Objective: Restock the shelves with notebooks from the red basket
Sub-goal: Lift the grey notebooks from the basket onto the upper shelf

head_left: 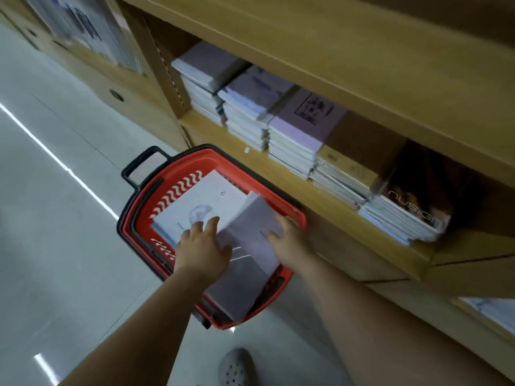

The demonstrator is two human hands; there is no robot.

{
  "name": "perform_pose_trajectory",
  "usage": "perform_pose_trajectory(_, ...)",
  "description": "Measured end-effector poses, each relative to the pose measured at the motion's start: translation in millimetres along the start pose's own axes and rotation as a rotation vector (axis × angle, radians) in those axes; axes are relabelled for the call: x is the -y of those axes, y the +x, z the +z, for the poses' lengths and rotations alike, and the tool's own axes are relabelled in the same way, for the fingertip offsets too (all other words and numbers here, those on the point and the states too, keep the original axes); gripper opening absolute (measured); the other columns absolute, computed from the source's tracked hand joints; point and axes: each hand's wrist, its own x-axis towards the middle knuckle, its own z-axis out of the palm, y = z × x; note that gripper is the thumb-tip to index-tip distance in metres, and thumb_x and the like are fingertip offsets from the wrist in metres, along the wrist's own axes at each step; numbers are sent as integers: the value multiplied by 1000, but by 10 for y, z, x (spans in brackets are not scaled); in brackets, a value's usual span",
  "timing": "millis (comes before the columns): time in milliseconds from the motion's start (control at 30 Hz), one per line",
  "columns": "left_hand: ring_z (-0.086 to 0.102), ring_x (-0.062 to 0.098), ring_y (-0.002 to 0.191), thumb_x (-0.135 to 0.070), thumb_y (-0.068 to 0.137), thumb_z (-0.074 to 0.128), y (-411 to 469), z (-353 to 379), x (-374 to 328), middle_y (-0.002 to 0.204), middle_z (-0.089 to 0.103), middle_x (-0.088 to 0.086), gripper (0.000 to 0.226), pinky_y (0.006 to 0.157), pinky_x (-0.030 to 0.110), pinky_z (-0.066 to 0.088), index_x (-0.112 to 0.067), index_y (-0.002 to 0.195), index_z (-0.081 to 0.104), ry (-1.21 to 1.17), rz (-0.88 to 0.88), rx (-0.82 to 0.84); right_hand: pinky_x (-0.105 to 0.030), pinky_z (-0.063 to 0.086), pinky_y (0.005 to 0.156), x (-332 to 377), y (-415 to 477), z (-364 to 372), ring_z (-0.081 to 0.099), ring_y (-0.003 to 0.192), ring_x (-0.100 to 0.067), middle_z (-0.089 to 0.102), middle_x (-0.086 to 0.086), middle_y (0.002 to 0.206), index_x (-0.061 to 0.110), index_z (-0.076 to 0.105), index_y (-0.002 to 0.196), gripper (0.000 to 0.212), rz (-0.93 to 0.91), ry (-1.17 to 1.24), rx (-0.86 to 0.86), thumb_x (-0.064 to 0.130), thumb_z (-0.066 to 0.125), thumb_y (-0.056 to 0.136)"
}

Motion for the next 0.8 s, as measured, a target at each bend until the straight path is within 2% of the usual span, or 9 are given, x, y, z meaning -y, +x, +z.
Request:
perform_pose_trajectory(133,35,38,146,-52,97,58,-167,-306,240,162,36,9,76,115,54,38,-30,160,22,-74,-22,167,-36,45,104,264,-238,107,48,142,-30,41,-8,163,18,39,159,61,192,55,-16,39,58,105)
perform_pose_trajectory(200,35,37,147,-52,97,60,-204,-460,353,161,37,9,77,114,54,39,-30,160,23,-114,-15,220,-31,43,95,373,-380,161,50,139,-30,43,-7,161,22,38,160,59,252,64,-6,38,56,106)
perform_pose_trajectory(267,37,37,146,-51,96,62,-185,-590,437,160,39,9,77,114,53,40,-30,160,25,-132,-3,255,-30,43,92,451,-491,215,51,137,-29,43,-6,160,27,37,159,57,297,59,8,38,55,106)
perform_pose_trajectory(400,44,35,141,-51,95,64,-82,-689,446,157,43,9,78,111,52,45,-30,159,27,-135,13,324,-38,49,105,494,-585,297,52,137,-29,45,-6,159,33,39,158,57,357,112,15,42,56,105)
perform_pose_trajectory(600,54,35,130,-45,96,65,4,-646,220,154,47,11,73,101,47,51,-29,158,29,-198,-20,397,-44,44,114,400,-617,312,44,146,-30,39,-6,164,36,34,159,59,427,290,29,45,55,105)
perform_pose_trajectory(800,54,35,132,-43,96,67,275,-473,209,152,49,11,72,96,41,48,-29,156,31,-273,-11,419,-42,42,113,365,-410,538,42,146,-28,36,-3,165,40,34,159,61,500,435,-46,51,55,103)
